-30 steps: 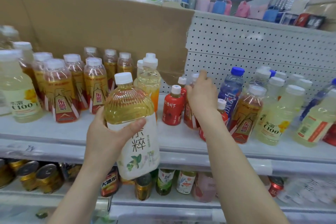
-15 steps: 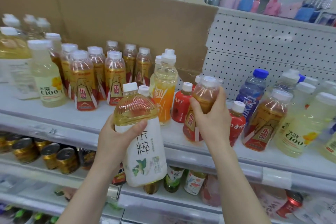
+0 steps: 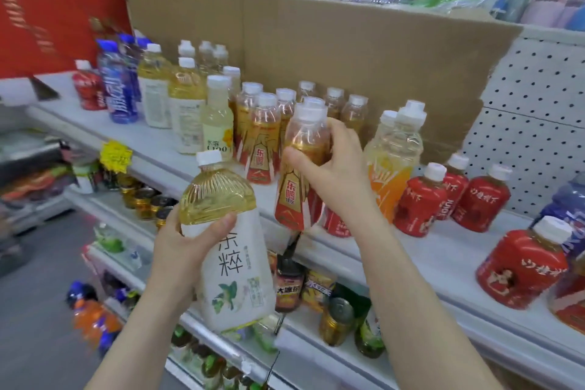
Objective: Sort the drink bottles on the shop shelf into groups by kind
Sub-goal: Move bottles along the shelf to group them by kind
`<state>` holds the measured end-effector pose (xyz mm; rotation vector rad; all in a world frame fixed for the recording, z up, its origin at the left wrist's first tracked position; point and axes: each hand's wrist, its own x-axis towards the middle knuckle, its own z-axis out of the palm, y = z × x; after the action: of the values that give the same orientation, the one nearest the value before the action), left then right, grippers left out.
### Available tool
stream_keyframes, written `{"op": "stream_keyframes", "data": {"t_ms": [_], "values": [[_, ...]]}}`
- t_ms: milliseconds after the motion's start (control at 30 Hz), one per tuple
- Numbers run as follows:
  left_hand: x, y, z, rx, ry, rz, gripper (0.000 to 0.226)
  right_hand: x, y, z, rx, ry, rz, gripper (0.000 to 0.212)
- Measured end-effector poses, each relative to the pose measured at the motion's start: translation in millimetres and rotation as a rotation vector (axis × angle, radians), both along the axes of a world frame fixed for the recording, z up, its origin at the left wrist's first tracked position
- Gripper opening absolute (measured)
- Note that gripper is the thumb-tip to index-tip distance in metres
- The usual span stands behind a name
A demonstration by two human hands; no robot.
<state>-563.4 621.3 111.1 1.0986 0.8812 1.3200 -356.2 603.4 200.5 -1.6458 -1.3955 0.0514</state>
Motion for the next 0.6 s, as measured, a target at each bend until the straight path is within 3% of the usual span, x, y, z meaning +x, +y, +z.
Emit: {"op": "stream_keyframes", "data": {"t_ms": [100, 300, 433, 600], "values": [[-15, 5, -1, 0.004, -0.011, 0.027, 0.081, -12, 38, -6, -0.063, 0.013, -0.021, 0.079], [-17, 16, 2, 0.019, -0.002, 0.026, 0.08, -7, 83, -18, -0.057, 0.076, -0.104, 0.064], [-5, 24, 1, 0.006, -0.007, -0.022, 0.072, -7, 91, -17, -0.072, 0.089, -0.13, 0.072], [17, 25, -1, 0.011, 0.02, -0.089, 0.07, -7, 55, -7, -0.095, -0.125, -0.141, 0.08]]}}
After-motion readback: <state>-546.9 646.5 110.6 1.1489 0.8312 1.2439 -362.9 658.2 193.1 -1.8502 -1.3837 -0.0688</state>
